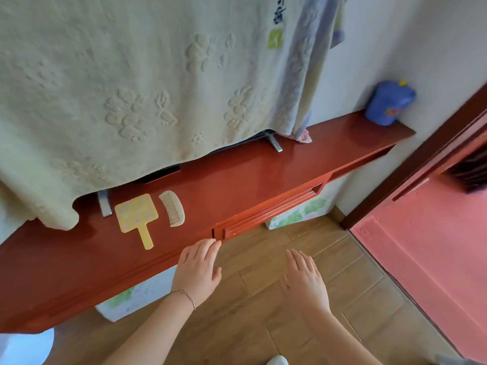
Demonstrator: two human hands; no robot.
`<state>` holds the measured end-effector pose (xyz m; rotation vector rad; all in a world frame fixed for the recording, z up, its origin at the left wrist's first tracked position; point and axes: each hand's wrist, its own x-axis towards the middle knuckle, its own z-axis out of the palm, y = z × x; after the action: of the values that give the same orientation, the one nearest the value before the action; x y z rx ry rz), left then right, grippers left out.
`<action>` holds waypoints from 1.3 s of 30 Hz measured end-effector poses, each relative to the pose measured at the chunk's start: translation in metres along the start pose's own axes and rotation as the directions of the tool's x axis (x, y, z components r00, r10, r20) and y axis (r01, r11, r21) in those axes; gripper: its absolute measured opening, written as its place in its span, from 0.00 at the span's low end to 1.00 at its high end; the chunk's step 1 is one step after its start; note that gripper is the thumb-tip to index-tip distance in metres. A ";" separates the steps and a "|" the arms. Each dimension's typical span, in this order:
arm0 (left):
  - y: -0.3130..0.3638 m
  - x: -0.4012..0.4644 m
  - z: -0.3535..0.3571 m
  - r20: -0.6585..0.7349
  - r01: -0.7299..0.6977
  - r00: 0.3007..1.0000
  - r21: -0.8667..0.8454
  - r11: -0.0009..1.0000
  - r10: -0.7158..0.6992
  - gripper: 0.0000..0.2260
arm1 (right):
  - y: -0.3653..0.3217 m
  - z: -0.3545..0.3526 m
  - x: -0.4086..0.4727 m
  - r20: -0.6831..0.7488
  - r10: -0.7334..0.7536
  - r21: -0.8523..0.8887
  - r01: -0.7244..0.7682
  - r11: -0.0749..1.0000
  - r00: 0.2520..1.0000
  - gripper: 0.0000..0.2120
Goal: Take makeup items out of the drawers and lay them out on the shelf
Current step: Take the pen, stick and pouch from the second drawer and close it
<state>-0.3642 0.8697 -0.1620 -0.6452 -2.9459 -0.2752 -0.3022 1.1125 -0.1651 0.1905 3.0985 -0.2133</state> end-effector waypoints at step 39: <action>0.114 0.186 0.066 -0.061 0.392 0.918 -0.028 0.920 -0.393 0.23 | 0.176 -0.050 0.212 0.199 -0.332 0.084 0.321 0.943 0.922 0.28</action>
<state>-0.4881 1.0597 -0.1812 -0.0340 -2.9863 -0.3446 -0.4918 1.3178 -0.1469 -0.3315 2.8935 -0.2974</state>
